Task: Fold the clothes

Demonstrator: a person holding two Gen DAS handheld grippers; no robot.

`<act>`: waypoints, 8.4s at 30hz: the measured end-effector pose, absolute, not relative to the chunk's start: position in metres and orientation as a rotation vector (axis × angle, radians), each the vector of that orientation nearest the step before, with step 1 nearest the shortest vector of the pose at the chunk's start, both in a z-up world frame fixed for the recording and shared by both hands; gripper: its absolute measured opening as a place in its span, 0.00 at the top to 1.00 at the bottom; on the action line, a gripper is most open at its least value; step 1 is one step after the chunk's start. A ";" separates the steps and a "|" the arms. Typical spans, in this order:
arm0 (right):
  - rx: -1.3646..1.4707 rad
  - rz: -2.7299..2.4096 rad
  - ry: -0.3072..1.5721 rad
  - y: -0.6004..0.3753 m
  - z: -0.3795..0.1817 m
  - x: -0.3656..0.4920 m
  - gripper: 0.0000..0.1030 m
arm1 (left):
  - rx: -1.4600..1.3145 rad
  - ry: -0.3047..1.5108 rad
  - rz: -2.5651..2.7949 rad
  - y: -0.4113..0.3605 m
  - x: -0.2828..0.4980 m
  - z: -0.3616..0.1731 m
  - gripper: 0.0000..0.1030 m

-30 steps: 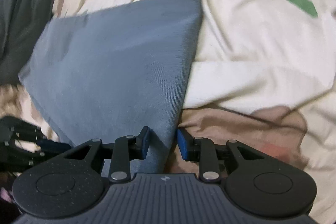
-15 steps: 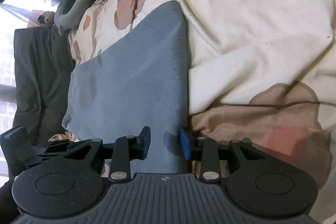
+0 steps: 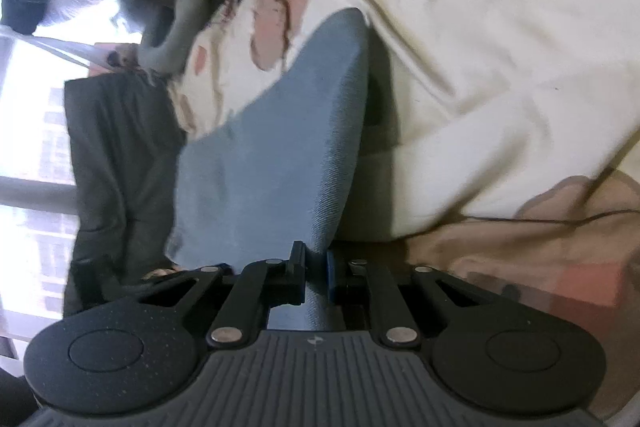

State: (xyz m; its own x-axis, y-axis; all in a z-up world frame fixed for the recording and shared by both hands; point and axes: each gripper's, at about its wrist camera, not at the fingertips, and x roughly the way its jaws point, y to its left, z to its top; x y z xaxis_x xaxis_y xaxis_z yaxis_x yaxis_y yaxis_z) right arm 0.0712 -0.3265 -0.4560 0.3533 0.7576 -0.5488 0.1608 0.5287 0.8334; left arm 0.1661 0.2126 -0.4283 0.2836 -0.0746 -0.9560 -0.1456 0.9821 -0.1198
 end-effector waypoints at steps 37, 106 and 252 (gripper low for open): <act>0.964 0.348 1.270 -0.298 -0.437 0.112 0.95 | -0.214 1.277 0.085 0.210 0.162 -0.427 0.71; 1.283 0.179 1.251 -0.469 -0.490 -0.009 0.60 | -0.071 1.264 -0.206 0.146 0.196 -0.419 0.67; 0.372 0.368 1.295 -0.275 -0.237 0.165 0.94 | -0.372 0.984 0.154 0.259 0.161 -0.358 0.52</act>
